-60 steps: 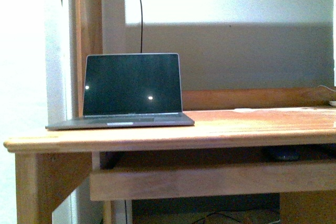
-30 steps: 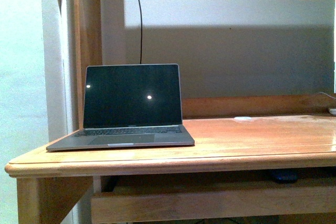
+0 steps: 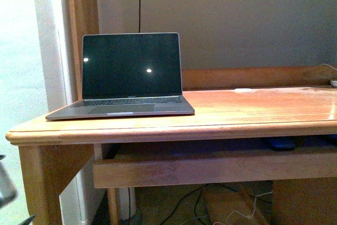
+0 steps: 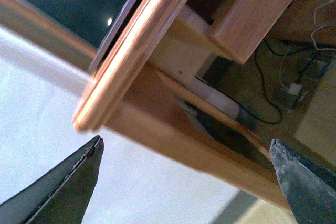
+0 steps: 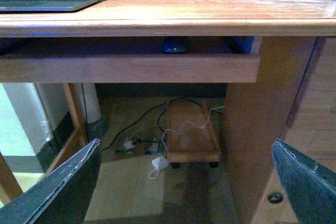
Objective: Place mouse
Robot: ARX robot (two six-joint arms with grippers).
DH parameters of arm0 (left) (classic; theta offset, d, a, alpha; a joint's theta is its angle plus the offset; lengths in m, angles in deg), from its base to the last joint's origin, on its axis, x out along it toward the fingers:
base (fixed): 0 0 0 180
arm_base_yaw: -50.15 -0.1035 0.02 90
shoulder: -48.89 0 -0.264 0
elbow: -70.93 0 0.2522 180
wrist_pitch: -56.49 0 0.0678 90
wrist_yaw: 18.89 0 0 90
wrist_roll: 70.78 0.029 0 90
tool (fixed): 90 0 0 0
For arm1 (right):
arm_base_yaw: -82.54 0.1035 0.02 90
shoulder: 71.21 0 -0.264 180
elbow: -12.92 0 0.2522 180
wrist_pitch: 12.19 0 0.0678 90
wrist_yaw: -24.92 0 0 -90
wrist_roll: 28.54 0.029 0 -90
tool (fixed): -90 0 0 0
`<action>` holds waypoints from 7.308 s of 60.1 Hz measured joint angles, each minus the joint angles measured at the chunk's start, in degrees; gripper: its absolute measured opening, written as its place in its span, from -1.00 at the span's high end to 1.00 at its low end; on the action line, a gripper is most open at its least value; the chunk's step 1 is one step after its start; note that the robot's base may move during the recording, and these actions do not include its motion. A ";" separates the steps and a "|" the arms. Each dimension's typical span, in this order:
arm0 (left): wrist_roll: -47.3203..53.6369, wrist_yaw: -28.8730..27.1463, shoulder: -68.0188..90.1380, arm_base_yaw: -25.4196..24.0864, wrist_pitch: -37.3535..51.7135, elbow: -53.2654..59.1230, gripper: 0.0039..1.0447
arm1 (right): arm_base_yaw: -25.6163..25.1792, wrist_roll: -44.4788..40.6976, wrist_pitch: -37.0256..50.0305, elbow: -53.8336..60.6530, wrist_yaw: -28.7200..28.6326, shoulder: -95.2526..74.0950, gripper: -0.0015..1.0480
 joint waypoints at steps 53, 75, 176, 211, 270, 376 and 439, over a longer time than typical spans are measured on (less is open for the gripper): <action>12.59 12.46 26.56 3.67 -5.68 -29.64 -0.86 | 0.00 0.00 0.00 0.00 -0.04 0.00 -0.86; 7.82 14.97 16.37 3.54 -33.22 -26.40 -0.86 | 0.00 0.00 0.00 0.00 -0.02 0.00 -0.86; -66.25 -19.47 -57.44 -2.03 -27.08 26.01 0.95 | 6.97 -5.27 19.50 -29.07 12.55 -62.12 -0.86; -66.25 -19.17 -76.32 -2.12 -44.68 27.23 0.95 | 6.88 -8.96 12.31 -39.67 15.41 -78.58 -0.86; -66.25 -19.17 -97.90 -2.12 -66.49 27.21 0.95 | 2.45 -4.76 -6.51 -43.69 4.44 -69.44 -0.06; -66.34 -19.17 -98.12 -2.12 -66.69 27.21 -0.86 | 7.65 4.39 14.45 -66.58 7.13 -84.78 -0.86; -66.31 -19.17 -98.14 -2.12 -66.69 27.21 -0.86 | -2.45 -16.06 30.58 -15.58 -17.11 -69.57 -0.86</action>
